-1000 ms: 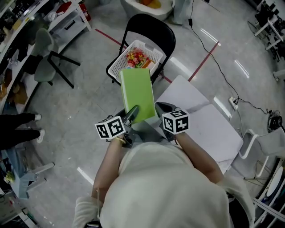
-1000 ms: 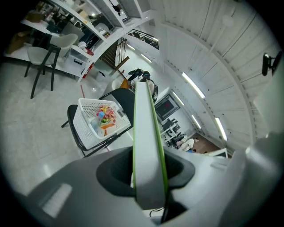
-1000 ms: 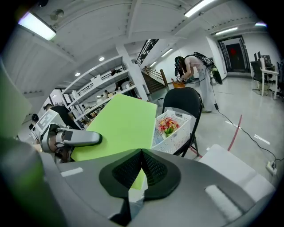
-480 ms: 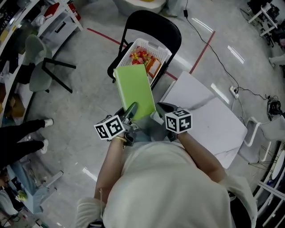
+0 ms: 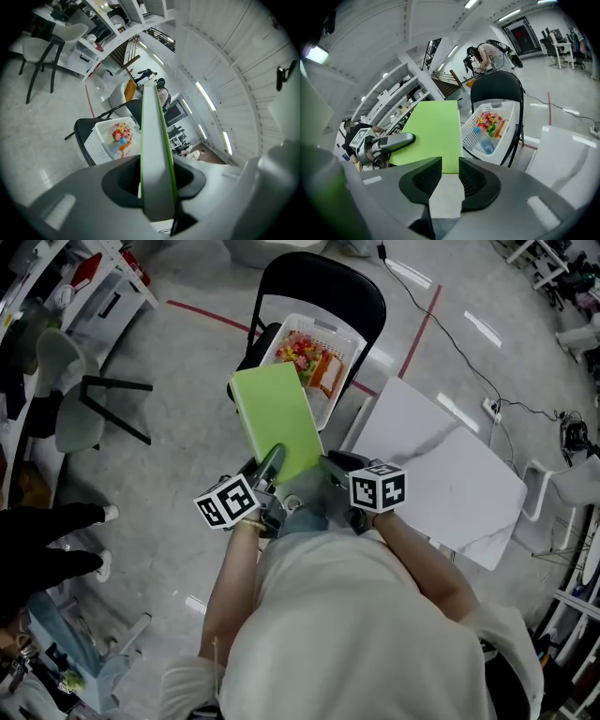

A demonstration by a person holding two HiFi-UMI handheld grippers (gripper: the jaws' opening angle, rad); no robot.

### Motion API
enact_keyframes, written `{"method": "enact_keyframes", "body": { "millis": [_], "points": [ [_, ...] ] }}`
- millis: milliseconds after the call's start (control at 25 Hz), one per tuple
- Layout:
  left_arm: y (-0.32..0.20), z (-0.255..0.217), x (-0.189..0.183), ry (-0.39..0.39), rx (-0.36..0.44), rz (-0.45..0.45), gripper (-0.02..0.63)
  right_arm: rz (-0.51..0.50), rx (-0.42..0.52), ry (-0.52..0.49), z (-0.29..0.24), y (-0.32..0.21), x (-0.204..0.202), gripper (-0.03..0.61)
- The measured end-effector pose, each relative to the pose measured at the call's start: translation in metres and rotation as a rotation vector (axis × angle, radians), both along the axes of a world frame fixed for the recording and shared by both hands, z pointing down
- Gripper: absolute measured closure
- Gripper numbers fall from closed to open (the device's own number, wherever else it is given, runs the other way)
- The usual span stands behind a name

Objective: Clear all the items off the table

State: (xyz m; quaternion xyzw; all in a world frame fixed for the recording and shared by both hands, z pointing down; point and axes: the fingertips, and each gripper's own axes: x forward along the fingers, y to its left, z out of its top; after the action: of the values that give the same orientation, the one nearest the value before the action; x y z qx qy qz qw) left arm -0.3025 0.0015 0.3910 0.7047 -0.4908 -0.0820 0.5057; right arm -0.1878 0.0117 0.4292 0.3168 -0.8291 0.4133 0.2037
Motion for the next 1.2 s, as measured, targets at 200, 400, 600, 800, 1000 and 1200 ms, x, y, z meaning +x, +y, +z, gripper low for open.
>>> {"method": "enact_keyframes", "body": {
  "millis": [200,400,600,800,1000,1200],
  "points": [
    [-0.007,0.001,-0.017,0.006,0.012,0.012,0.476,0.005,-0.026,-0.033,0.002,0.001,-0.024,0.429],
    [-0.012,0.0,-0.029,0.02,0.025,0.017,0.476,-0.014,-0.078,-0.071,0.003,0.005,-0.041,0.356],
    [-0.026,-0.004,-0.034,0.038,0.043,0.005,0.476,0.002,-0.168,-0.149,0.006,0.006,-0.052,0.328],
    [-0.039,-0.008,-0.037,0.032,0.055,-0.004,0.476,0.047,-0.282,-0.295,0.004,-0.002,-0.061,0.308],
    [-0.057,-0.005,-0.043,0.02,0.045,0.0,0.476,0.031,-0.279,-0.276,0.009,-0.026,-0.068,0.308],
    [-0.073,0.009,-0.055,-0.046,-0.003,0.003,0.476,-0.007,-0.252,-0.206,0.016,-0.044,-0.068,0.312]
  ]
}}
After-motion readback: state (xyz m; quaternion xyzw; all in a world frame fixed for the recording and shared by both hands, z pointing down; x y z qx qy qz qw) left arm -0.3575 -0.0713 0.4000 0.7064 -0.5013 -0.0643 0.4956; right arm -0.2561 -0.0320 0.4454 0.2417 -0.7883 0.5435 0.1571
